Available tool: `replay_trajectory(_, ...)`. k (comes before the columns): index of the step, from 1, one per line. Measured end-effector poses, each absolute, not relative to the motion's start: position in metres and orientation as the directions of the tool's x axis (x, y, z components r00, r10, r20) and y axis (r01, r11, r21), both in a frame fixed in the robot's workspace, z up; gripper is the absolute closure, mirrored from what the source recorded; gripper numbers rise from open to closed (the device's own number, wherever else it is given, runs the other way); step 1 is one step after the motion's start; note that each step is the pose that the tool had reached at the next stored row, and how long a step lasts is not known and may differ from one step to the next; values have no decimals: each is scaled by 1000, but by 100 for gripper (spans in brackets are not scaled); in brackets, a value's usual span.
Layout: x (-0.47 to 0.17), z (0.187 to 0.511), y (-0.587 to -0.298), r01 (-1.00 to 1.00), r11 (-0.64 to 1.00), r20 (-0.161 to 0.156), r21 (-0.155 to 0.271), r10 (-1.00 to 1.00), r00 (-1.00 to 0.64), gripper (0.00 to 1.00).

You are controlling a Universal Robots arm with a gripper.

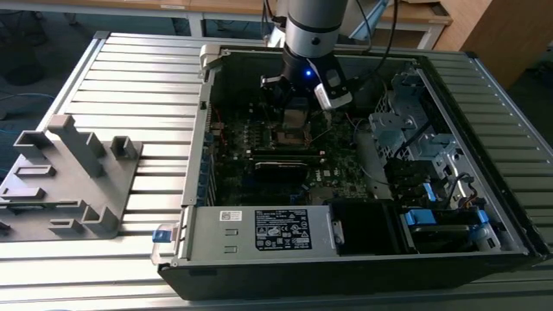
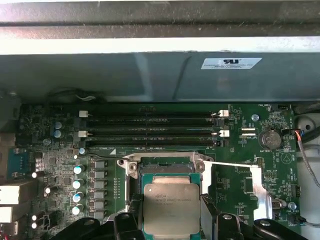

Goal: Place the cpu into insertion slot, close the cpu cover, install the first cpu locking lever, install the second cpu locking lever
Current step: 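Place the cpu into insertion slot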

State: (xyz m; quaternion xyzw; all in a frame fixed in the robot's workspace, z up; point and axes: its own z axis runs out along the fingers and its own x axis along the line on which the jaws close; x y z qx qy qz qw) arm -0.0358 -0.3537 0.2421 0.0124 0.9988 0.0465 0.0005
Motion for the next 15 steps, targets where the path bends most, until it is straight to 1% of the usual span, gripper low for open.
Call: replay_trajectory(15, -38, 233, -354, 25, 996, 0, 83, 25, -1000, 46)
